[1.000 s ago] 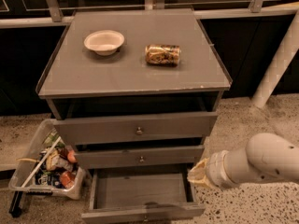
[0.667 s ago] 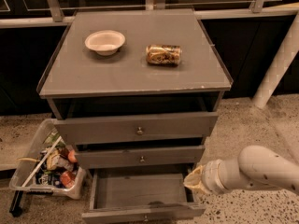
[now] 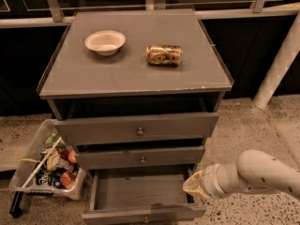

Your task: Close bottom drawer

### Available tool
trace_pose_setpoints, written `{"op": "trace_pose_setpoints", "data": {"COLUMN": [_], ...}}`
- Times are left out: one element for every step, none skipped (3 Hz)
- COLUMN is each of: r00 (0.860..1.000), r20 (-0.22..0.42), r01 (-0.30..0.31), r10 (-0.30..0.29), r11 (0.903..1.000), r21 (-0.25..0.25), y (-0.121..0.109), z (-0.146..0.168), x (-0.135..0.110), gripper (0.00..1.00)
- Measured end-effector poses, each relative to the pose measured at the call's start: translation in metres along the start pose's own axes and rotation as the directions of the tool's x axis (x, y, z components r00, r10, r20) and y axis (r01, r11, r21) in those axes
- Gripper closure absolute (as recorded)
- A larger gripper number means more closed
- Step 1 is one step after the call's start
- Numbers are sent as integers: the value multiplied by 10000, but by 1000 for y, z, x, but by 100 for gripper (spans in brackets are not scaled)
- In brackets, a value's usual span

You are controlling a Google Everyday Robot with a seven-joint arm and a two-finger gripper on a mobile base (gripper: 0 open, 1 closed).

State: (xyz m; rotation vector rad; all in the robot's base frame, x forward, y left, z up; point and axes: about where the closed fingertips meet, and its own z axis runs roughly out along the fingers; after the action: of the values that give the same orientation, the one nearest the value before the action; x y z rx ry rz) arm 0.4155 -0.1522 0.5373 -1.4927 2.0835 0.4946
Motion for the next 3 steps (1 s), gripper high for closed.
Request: {"op": "trace_pose_setpoints", "data": {"r00": [9999,9998,9991], "r20": [-154,-182,423], "r01": [-63,-3,35], "r10": [64,13,-83], "r11": [10000,9984,9937], "r21": [77,557,1121], "y": [0,-5,-23], "z": [9,38,73], "x": [5,37,65], "gripper": [100,100,100]}}
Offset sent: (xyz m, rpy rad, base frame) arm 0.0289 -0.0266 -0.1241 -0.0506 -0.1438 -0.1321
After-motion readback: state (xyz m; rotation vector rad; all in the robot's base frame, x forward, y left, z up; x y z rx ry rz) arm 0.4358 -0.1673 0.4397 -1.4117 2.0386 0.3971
